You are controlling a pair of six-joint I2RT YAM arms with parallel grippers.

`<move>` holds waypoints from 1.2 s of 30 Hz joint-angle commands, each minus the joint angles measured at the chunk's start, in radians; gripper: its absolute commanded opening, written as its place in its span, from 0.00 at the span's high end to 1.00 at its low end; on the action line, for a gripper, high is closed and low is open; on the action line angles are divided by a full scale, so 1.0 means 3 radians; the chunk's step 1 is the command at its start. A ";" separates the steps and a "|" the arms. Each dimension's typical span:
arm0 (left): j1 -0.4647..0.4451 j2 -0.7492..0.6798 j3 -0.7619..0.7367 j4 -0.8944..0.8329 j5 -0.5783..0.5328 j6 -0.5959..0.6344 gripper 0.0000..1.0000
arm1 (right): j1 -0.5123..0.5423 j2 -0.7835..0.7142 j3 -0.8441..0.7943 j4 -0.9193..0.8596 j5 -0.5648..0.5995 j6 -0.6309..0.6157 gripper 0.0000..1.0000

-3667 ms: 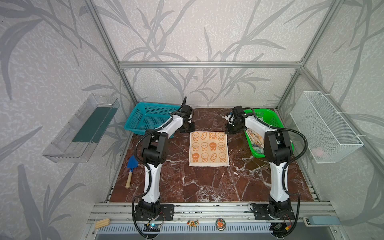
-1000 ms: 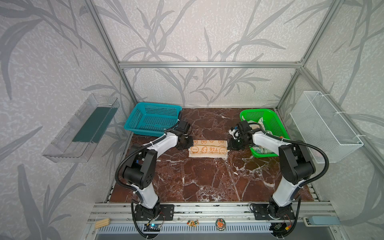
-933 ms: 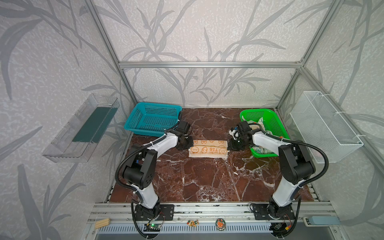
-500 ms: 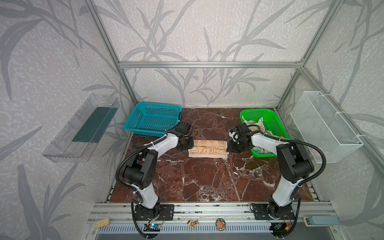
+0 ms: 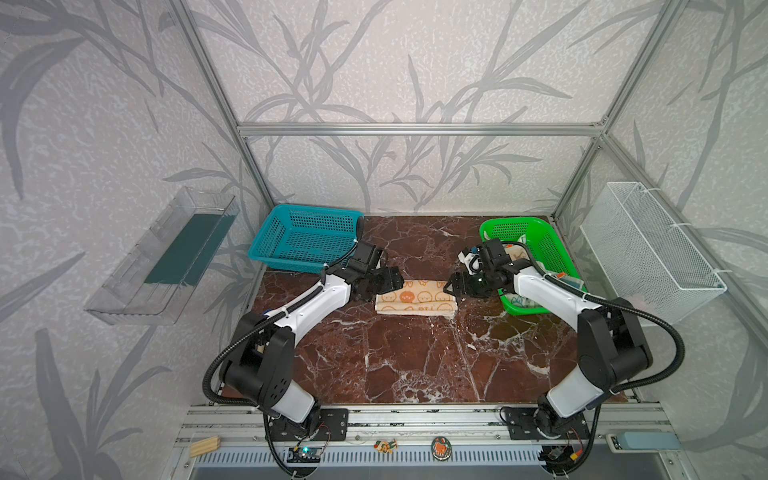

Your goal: Fold and stack the towels

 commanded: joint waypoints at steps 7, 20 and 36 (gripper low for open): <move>-0.0068 0.0318 -0.0384 0.0779 0.0388 -0.0640 0.06 | 0.0120 0.0187 -0.0359 0.0787 -0.0592 0.0587 0.03; -0.0065 0.0310 -0.0776 0.0685 0.0216 -0.0451 0.05 | 0.0061 0.0571 -0.0770 0.0901 -0.0437 0.0462 0.02; 0.0117 0.0541 0.0709 -0.1328 -0.0520 0.0426 0.01 | 0.0042 0.0014 -0.0119 0.0030 -0.0090 -0.0072 0.01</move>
